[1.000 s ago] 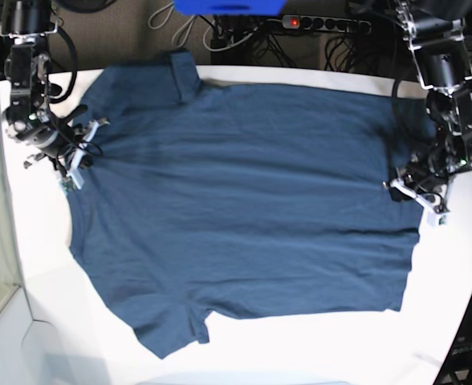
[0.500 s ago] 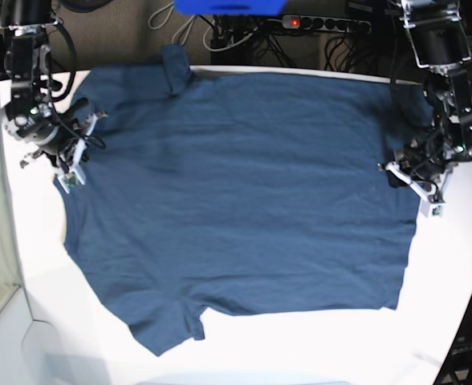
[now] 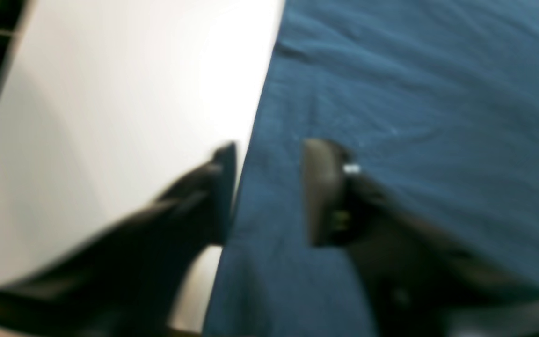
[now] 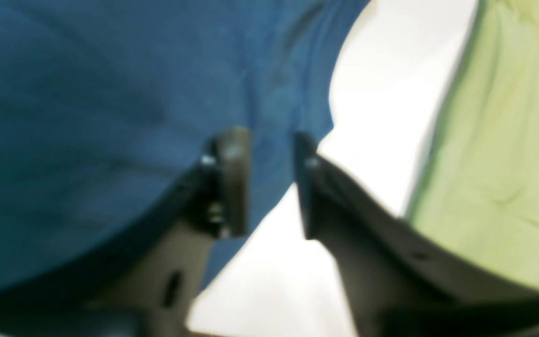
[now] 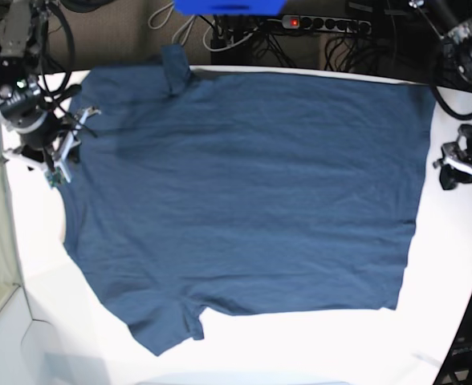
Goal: Layout the t-shirt on the table in an organized manner, then fold the t-shirt properly
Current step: 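Drag the shoulders toward the robot with both grippers to straighten the shirt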
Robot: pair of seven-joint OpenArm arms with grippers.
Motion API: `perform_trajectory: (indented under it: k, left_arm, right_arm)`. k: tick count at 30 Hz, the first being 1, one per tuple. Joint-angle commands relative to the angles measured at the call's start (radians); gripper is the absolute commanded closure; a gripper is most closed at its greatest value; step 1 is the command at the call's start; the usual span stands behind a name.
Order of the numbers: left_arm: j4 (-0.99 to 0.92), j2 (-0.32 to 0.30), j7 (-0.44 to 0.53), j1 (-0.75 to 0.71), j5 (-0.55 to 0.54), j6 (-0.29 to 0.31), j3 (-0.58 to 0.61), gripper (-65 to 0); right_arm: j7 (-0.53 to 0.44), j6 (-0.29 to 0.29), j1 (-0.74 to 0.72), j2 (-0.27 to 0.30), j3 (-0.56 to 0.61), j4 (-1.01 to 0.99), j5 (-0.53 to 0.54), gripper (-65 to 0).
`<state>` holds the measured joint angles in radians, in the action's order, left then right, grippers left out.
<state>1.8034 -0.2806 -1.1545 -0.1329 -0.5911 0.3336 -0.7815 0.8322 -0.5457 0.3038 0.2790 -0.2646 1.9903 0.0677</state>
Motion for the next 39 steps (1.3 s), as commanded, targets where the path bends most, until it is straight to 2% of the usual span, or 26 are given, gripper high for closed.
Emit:
perform_trajectory:
  k: [1, 2, 4, 7, 10, 14, 17, 20, 25, 33, 39]
  left_arm:
    - [0.031, -0.007, -0.011, -0.034, -0.019, 0.0, -0.017, -33.6]
    - [0.039, -0.007, -0.012, -0.063, -0.025, 0.0, -0.026, -36.4]
    - [0.04, -0.004, -0.012, -0.119, -0.037, 0.008, -0.031, -37.4]
    - [0.032, 0.033, -0.012, -0.169, -0.033, 0.063, -0.033, -38.0]
    - [0.028, 0.048, -0.012, -0.216, -0.031, 0.089, -0.033, -38.0]
    - [0.029, 0.053, 0.014, -0.258, -0.02, 0.081, -0.034, -40.6]
    - [0.029, 0.054, 0.021, -0.294, 0.058, 0.086, -0.034, -44.5]
    - [0.016, 0.076, 0.023, -0.293, 0.135, 0.089, -0.034, -45.2]
    - [0.0, 0.113, 0.132, -0.29, 0.254, 0.089, -0.025, -45.3]
    - [-0.161, 0.116, 0.189, -0.219, 0.34, 0.089, 0.02, -45.0]
    - [-0.205, 0.116, 0.215, -0.218, 0.339, 0.091, 0.021, -43.2]
  right_arm:
    - [-0.001, -0.038, 0.036, 0.004, -0.031, 0.017, -0.003, -25.4]
    - [-0.003, -0.07, 0.056, -0.011, -0.046, 0.017, -0.003, -28.6]
    - [-0.003, -0.146, 0.09, -0.06, -0.098, 0.017, -0.003, -34.5]
    - [-0.003, -0.152, 0.107, -0.126, -0.177, 0.017, -0.007, -36.6]
    - [-0.003, -0.152, 0.12, -0.151, -0.241, 0.014, -0.009, -36.5]
    - [-0.003, -0.152, 0.123, -0.152, -0.272, 0.013, -0.009, -36.5]
    - [-0.003, -0.152, 0.146, -0.151, -0.281, 0.013, -0.006, -36.5]
    - [-0.003, -0.152, 0.151, -0.151, -0.281, 0.013, -0.004, -36.5]
    - [-0.003, -0.152, 0.151, -0.152, -0.278, 0.011, -0.004, -36.5]
    - [-0.003, -0.152, 0.166, -0.152, -0.279, 0.011, -0.004, -36.5]
    - [-0.004, -0.152, 0.171, -0.152, -0.279, 0.011, -0.007, -36.5]
